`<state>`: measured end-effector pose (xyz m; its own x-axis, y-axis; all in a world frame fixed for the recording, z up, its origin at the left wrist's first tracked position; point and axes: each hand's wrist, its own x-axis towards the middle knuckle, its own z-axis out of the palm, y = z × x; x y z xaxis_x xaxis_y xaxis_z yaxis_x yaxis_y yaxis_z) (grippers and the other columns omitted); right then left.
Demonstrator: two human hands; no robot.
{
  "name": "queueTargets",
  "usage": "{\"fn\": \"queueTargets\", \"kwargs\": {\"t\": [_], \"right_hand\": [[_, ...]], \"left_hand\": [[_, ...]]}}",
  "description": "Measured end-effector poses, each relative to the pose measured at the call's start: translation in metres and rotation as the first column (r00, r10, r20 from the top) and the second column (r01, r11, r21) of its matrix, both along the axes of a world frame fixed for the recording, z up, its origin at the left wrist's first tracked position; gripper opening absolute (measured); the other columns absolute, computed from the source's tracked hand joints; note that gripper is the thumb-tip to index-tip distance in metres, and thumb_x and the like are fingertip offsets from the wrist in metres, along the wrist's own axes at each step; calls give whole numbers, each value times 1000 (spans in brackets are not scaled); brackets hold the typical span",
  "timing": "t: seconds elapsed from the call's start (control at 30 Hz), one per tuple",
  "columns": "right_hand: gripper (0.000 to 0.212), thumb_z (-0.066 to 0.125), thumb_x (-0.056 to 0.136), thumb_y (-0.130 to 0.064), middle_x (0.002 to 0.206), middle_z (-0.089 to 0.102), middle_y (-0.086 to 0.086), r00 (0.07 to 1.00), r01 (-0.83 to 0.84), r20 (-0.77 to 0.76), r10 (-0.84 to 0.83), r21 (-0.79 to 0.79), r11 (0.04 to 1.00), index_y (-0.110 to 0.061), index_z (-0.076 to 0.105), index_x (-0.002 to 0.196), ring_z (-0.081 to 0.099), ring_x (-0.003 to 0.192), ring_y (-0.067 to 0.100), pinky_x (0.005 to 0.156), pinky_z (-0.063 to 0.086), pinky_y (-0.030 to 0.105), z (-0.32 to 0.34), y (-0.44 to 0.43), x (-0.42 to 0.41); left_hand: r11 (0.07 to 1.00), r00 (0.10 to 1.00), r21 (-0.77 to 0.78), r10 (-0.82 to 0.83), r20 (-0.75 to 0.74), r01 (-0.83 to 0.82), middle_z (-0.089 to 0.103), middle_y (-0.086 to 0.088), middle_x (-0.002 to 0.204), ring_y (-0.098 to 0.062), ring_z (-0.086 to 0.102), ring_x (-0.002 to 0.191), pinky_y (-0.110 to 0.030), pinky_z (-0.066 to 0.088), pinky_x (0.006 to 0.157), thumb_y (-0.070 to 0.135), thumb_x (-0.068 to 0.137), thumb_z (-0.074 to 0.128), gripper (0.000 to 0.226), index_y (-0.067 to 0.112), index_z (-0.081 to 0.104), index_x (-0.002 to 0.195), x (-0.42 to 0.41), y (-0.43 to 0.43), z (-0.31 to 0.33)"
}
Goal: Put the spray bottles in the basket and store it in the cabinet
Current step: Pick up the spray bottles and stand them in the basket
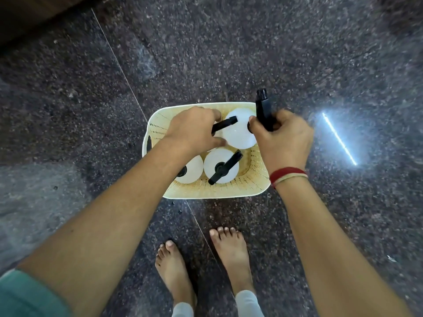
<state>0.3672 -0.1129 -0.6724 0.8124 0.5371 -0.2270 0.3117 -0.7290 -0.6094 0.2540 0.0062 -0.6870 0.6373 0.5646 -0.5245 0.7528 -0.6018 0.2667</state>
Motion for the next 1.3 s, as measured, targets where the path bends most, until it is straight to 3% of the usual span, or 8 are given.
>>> {"fn": "queueTargets", "kwargs": {"t": [0.1, 0.3, 0.47, 0.6, 0.77, 1.03, 1.17, 1.3], "right_hand": [[25, 65, 76, -39, 62, 55, -1, 999, 15, 35, -13, -60, 998, -15, 60, 71, 54, 62, 25, 57, 38, 29, -6, 3, 4], [26, 61, 78, -27, 75, 54, 1, 995, 11, -97, -25, -140, 990, -9, 59, 97, 49, 71, 23, 64, 34, 26, -17, 11, -2], [21, 60, 79, -27, 72, 60, -1, 978, 25, -202, -46, -106, 994, -15, 53, 95, 58, 68, 19, 54, 34, 22, -21, 17, -7], [23, 57, 80, -27, 73, 64, 1, 967, 46, -245, -65, -80, 996, -16, 53, 100, 66, 68, 20, 62, 46, 24, -22, 14, -11], [15, 52, 81, -26, 77, 69, 7, 967, 21, -249, -44, -94, 995, -13, 56, 88, 68, 73, 27, 75, 56, 38, -25, 16, -13], [14, 50, 80, -22, 78, 69, 14, 948, 60, -309, -73, -54, 997, -20, 47, 66, 68, 73, 33, 73, 57, 49, -27, 18, -16], [12, 49, 79, -22, 75, 69, 14, 940, 77, -331, -84, -32, 996, -15, 51, 69, 69, 70, 34, 69, 58, 51, -27, 17, -19], [10, 49, 79, -24, 65, 65, 1, 936, 94, -337, -106, -51, 994, -17, 51, 73, 70, 64, 29, 64, 59, 48, -27, 21, -19]], "left_hand": [[995, 998, 99, 11, 57, -17, 48, -2, 70, -31, 55, 74, -31, 32, 55, 23, 86, 56, 12, 15, 61, 93, -7, -1, -3], [973, 979, 172, 127, 158, -154, 45, -1, 61, -27, 46, 60, -30, 31, 54, 22, 86, 55, 11, 12, 58, 86, -19, 1, -3], [974, 974, 134, 162, 160, -184, 51, -6, 69, -27, 45, 63, -31, 34, 56, 21, 85, 56, 13, 10, 59, 91, -21, 6, -6], [953, 939, 85, 266, 217, -289, 62, -10, 78, -28, 53, 71, -31, 37, 59, 23, 87, 56, 16, 10, 60, 96, -29, 5, -12], [952, 931, 46, 286, 227, -304, 52, -2, 67, -23, 49, 66, -30, 32, 57, 25, 88, 57, 16, 10, 59, 93, -29, -3, -18], [961, 939, 110, 217, 268, -254, 53, -3, 70, -24, 48, 66, -31, 33, 58, 24, 89, 54, 16, 10, 59, 94, -29, -2, -15], [961, 947, 137, 202, 249, -241, 53, -3, 69, -25, 50, 66, -31, 33, 57, 23, 89, 54, 15, 10, 60, 94, -27, -1, -13], [957, 932, 70, 256, 258, -282, 53, -2, 69, -24, 51, 67, -31, 33, 58, 23, 90, 54, 15, 9, 59, 94, -30, -2, -17]]}}
